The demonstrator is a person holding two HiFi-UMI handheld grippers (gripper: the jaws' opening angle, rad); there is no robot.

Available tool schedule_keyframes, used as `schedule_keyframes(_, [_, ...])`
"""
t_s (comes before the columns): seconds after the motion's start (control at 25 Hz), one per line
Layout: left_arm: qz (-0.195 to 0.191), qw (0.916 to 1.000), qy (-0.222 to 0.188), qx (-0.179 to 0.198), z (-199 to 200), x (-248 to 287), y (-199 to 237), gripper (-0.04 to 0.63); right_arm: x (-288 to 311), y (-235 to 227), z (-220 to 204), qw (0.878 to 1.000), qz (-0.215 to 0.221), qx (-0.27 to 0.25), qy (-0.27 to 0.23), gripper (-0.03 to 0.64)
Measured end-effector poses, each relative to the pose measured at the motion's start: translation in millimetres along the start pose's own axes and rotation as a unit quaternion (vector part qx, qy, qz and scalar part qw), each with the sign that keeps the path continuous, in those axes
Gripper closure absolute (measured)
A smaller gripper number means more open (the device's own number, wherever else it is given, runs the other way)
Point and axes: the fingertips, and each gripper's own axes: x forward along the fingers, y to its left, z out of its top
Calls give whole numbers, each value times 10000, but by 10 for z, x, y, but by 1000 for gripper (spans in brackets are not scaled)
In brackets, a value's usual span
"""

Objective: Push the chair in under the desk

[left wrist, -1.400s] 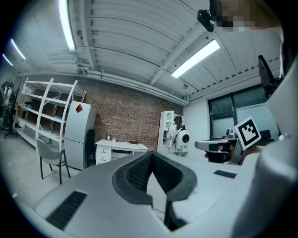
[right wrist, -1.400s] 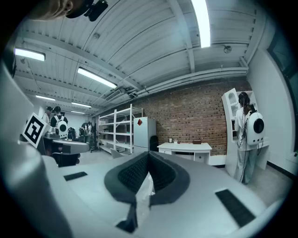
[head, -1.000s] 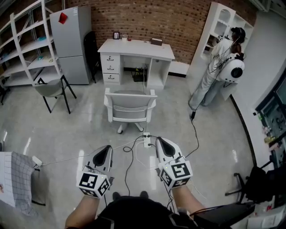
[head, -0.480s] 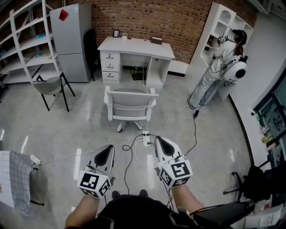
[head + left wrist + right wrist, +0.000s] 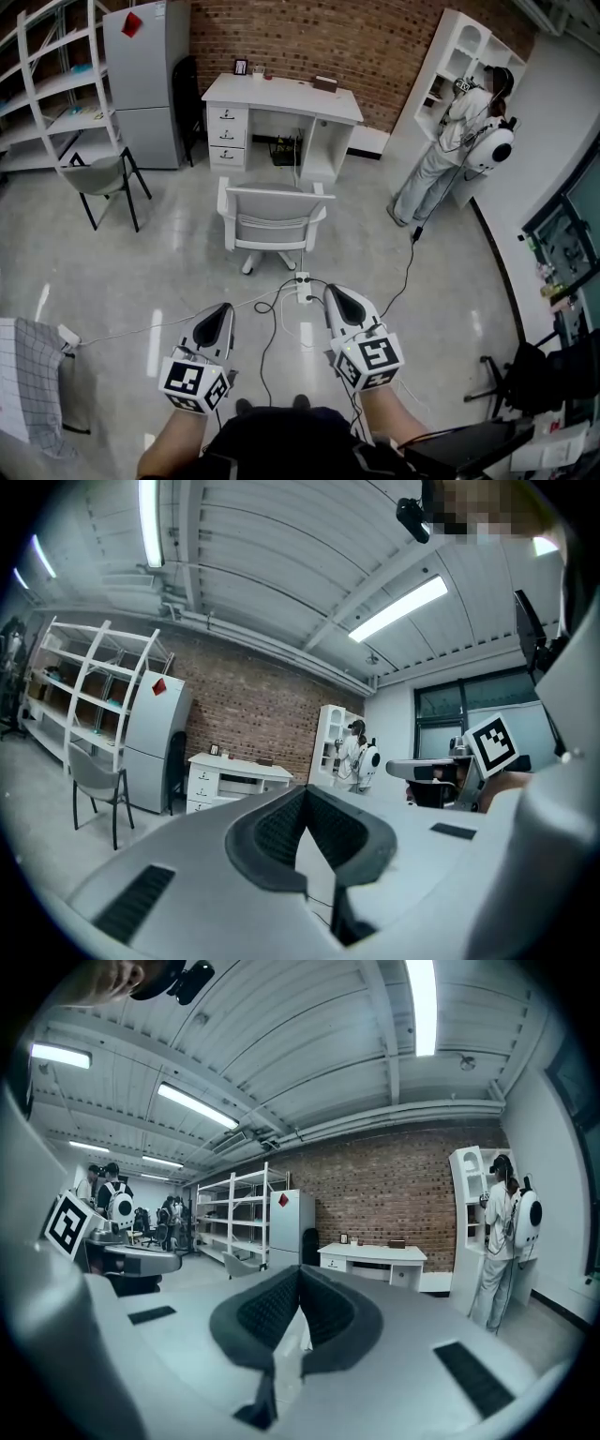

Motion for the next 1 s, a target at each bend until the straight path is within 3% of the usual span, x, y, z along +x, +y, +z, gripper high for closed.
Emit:
schedule_keyframes(0.48, [-208,9998,-18,-54,-41,-43,338,588,156,151,-37,9998,-139,-97,65,614])
schedule_keyframes(1.0, [148,9996,155,165,40,669,640,588,960,-270,15,9993,343,-4,-124,614])
